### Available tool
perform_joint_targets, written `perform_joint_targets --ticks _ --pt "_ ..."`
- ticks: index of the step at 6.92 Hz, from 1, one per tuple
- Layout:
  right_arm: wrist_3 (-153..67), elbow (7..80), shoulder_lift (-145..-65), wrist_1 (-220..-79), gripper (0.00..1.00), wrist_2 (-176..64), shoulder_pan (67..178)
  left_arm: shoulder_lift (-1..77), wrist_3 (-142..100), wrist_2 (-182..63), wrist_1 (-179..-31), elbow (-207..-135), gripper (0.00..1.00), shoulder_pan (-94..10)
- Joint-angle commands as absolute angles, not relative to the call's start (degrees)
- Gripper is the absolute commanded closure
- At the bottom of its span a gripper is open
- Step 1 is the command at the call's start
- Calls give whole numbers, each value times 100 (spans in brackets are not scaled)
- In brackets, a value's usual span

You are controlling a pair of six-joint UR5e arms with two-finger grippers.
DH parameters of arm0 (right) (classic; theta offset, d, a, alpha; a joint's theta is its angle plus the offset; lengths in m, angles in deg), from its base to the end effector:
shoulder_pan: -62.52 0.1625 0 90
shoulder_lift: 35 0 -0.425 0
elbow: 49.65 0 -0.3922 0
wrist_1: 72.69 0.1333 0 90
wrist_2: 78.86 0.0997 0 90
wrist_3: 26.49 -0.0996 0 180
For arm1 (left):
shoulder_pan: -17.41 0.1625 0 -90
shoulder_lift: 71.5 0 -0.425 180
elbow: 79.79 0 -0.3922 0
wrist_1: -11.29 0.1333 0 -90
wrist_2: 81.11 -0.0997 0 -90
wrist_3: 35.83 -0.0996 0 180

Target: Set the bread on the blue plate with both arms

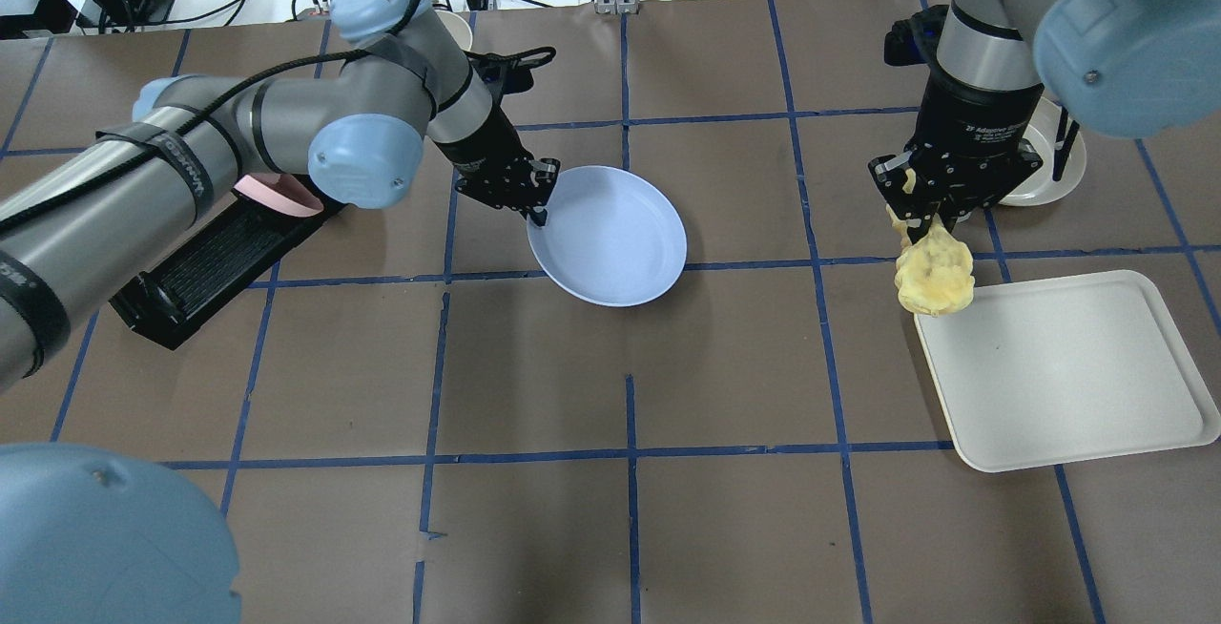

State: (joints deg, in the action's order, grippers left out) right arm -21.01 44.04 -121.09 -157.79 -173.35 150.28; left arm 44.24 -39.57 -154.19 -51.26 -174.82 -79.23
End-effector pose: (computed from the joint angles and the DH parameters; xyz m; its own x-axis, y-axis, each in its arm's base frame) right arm 0.1061 -0.4981 0.4161 -0.9959 -0.0712 0.0554 -0.0572 0.9732 0.2227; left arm -0.2324 -0.5927 0.2438 -0.9427 0.1584 0.2937 0.1773 0.9834 0.0388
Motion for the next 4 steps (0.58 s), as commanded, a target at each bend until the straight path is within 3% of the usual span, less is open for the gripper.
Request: perform_joint_targets --ticks 1,2,3,4 --pt "-2112 4351 -12087 -15750 73 -17361 15058 4714 -3908 -15362 -4087 -17944 96 -8093" --pt "-2104 4351 -12087 -15750 73 -17361 15058 4706 -3908 -15370 -4074 -18077 94 -8085" --pt "-2104 4351 -12087 -15750 73 -17361 15058 4663 -3899 -15370 -4074 -18087 18 -8059" --pt "-2104 4360 -12087 -15750 72 -17361 15058 4523 -3803 -15397 -4152 -18087 0 -8024"
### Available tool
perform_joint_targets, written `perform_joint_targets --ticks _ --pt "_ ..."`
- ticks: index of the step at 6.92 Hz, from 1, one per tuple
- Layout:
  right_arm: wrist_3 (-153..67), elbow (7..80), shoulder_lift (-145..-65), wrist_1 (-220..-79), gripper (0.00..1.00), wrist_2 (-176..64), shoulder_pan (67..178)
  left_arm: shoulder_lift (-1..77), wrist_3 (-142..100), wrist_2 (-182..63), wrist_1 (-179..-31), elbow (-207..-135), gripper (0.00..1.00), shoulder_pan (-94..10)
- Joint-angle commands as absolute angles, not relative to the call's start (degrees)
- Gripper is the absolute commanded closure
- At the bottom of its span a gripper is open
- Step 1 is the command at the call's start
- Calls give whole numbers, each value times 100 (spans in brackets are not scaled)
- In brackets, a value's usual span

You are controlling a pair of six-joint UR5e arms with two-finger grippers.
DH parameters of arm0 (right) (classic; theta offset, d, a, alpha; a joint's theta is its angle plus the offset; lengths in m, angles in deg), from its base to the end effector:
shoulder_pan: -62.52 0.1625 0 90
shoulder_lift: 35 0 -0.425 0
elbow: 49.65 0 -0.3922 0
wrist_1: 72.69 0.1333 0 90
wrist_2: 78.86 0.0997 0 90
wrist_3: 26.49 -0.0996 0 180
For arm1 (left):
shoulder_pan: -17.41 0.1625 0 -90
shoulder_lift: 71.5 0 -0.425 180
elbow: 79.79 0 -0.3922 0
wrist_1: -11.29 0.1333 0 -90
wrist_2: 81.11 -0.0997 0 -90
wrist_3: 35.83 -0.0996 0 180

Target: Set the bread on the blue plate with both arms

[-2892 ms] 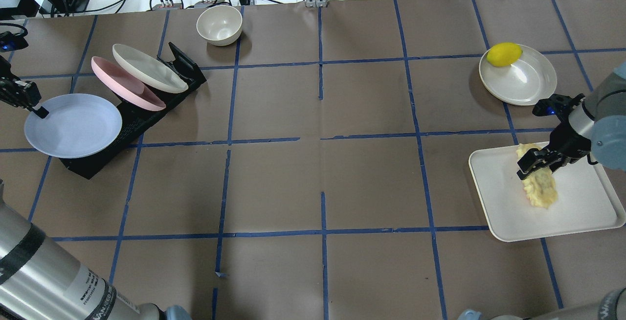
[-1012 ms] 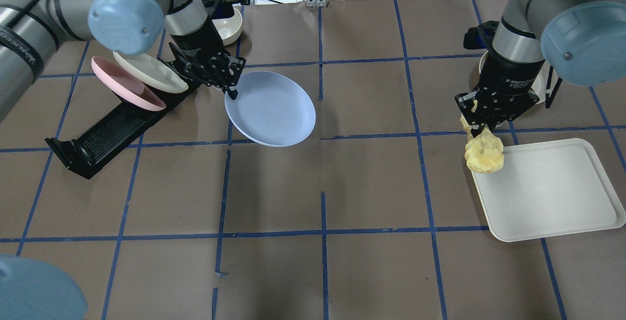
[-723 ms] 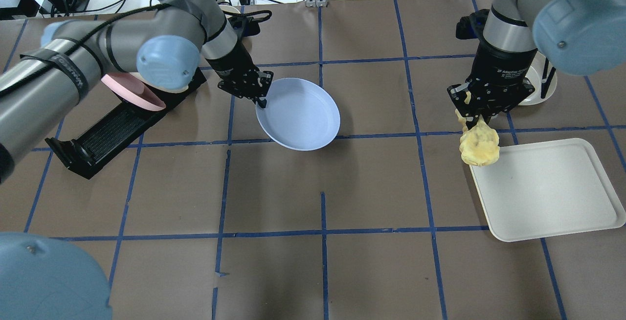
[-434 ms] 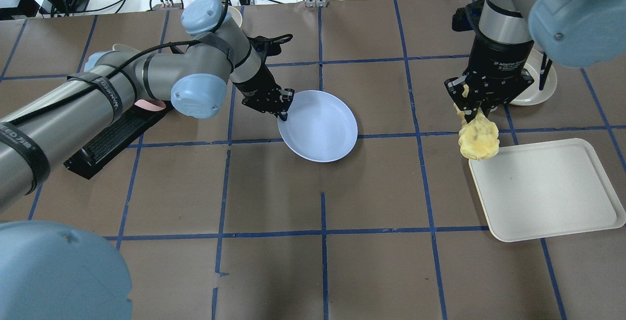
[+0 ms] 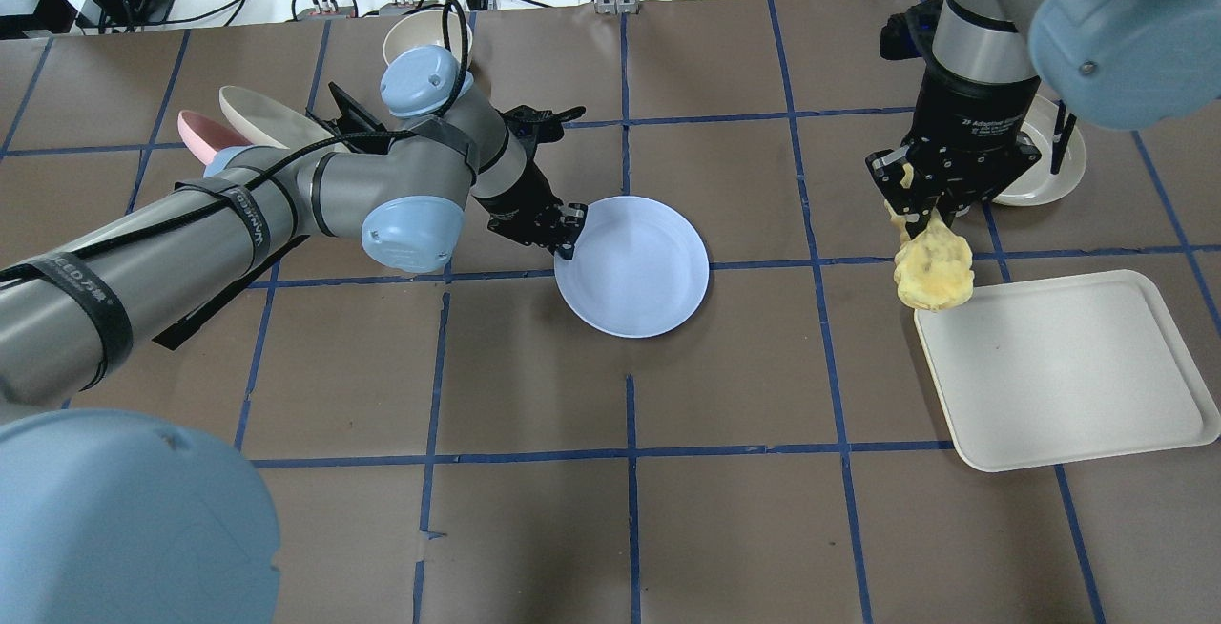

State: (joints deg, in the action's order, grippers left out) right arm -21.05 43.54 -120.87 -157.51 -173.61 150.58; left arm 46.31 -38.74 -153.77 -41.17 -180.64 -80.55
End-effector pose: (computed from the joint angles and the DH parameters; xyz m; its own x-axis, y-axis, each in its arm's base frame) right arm 0.1082 -0.4994 0.4179 -0.9952 -0.0768 0.0600 -0.0616 0.9728 0.2231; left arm -0.2448 -0.5740 0.1964 -0.9379 0.1765 0.2986 0.1863 0.9825 0.0044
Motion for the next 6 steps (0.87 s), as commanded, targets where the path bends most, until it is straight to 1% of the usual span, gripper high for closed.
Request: perform_joint_targets --ticks 1,2,3,4,5,6 --pt "-2104 4386 -12087 -15759 72 -17361 15058 4374 -3794 -15423 -4258 -18113 0 -8015" --pt "-2112 4360 -12087 -15759 72 -17326 15067 4146 -3794 -15441 -4450 -18113 0 -7945" --pt "-2121 4334 -12026 -15829 71 -17247 15267 3665 -3794 -15693 -4835 -18122 0 -7544" --pt "-2539 4142 -11773 -15838 71 -17151 15748 3217 -3828 -15739 -5387 -18087 0 -7253" --pt "-3056 3740 -11413 -15908 71 -17150 16327 2803 -3855 -16270 -5975 -18008 0 -7198" --pt "-3340 3284 -10844 -16100 71 -17132 16785 2503 -3864 -16780 -6408 -17868 0 -7197"
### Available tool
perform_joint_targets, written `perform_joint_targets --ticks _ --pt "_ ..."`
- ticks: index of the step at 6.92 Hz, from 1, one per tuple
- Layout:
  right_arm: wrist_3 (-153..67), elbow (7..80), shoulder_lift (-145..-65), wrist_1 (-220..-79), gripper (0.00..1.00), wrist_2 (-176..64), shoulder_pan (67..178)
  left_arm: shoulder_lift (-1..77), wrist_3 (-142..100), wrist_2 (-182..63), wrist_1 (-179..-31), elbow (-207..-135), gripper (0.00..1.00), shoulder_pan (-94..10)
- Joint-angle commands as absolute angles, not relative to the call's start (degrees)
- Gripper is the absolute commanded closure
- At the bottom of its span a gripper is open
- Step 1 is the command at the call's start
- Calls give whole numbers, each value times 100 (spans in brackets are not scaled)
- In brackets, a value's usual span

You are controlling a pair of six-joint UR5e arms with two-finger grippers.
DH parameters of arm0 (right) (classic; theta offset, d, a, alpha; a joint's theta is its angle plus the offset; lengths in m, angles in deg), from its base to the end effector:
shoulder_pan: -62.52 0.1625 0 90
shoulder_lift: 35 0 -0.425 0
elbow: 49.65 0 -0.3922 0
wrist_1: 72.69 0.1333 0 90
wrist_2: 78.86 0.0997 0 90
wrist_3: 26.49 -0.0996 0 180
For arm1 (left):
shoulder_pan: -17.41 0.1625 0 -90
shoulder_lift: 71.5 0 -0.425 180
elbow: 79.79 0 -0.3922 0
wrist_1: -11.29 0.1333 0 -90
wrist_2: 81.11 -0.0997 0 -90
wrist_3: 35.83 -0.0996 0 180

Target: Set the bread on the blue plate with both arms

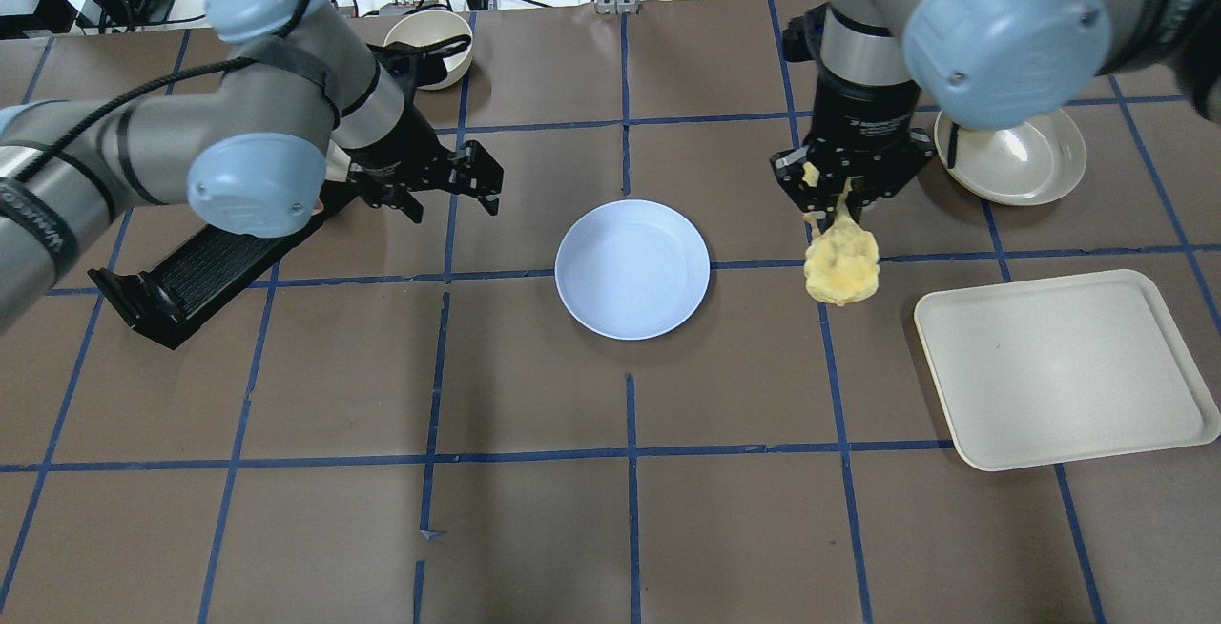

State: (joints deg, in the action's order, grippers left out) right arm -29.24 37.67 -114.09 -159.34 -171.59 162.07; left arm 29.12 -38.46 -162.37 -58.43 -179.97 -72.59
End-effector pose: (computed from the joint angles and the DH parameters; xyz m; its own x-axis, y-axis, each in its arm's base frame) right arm 0.2174 -0.5174 0.4062 -0.9901 -0.1286 0.0562 -0.1152 0.9734 0.1983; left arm -0.1484 -0.5438 0.3416 -0.9873 0.0445 0.1522 0.0454 0.9990 0.0021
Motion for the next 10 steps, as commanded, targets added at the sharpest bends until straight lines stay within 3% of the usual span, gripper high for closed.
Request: perform_joint_targets --ticks 1,3,5,8,9,10 --pt "-3821 2827 -10186 -16345 71 -17132 17233 2265 -3864 -16829 -7004 -17580 0 -7197" --pt "-4167 2348 -9252 -16768 64 -17141 17747 2228 -3803 -17363 -7815 -16885 0 -7232" --pt "-4230 2418 -8827 -17217 56 -17159 17748 2079 -3776 -17295 -7784 -16908 0 -7241" --pt "-4327 2453 -8703 -17227 9 -17228 17748 2148 -3679 -17322 -7984 -16761 0 -7189" --pt "-4319 2462 -8703 -17305 1 -17246 17748 2122 -3679 -17304 -7994 -16742 0 -7171" --pt "-4310 2453 -8685 -17332 0 -17247 17748 2122 -3679 -17304 -7985 -16742 0 -7171"
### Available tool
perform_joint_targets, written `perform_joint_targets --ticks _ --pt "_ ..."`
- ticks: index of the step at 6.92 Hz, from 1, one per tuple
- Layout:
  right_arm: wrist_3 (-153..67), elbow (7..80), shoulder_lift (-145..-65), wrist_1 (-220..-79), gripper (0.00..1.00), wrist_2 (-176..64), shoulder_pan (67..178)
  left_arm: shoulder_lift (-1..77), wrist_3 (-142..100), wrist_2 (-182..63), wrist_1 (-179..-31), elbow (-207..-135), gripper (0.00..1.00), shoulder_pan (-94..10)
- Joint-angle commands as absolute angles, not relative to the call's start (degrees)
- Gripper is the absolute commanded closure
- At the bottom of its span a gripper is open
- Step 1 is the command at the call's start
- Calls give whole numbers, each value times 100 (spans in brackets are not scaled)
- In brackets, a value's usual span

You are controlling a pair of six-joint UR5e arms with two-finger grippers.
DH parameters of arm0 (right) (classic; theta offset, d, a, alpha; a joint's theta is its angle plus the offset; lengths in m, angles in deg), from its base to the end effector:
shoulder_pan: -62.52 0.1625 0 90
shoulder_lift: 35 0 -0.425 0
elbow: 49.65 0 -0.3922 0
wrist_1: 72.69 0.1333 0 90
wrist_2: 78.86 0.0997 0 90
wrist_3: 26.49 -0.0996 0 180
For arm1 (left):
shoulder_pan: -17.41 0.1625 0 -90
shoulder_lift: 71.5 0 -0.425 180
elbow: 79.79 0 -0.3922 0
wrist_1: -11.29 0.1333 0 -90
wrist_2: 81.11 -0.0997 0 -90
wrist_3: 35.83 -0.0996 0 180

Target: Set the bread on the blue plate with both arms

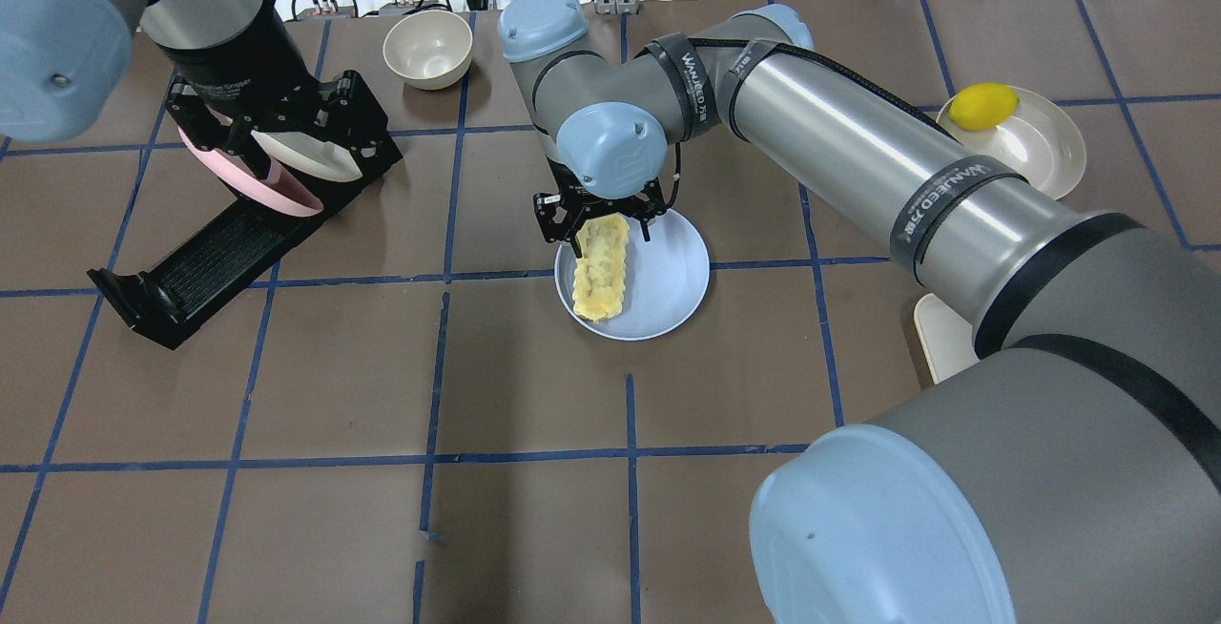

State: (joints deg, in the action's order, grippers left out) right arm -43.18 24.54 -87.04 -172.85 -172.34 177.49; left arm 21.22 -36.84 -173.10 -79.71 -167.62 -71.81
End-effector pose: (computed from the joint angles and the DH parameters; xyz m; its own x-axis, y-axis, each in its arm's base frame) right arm 0.4115 -0.5823 0.2318 -0.9802 -0.1599 0.1165 -0.1372 0.9737 0.1819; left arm -0.1229 -0.5110 0.4811 -0.9994 0.0050 -0.0342 0.0040 0.9996 0.0277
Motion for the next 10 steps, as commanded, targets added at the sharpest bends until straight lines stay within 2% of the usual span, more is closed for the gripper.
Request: perform_joint_targets --ticks 1,4,6,9,10 --pt "-4214 2453 -8772 -17332 0 -17247 17669 2113 -3671 -17243 -7994 -16707 0 -7171" --pt "-3600 2505 -9097 -17227 1 -17264 17248 2070 -3609 -17120 -8003 -16760 0 -7162" --pt "-2987 2872 -9920 -16912 3 -17264 16714 2061 -3530 -17006 -8029 -16751 0 -7162" --pt "-2562 4504 -11834 -16901 3 -17386 15651 2052 -3539 -17075 -8029 -16716 0 -7171" --pt "-2517 4875 -12249 -16893 1 -17344 15308 2034 -3539 -17075 -8029 -16716 0 -7171"
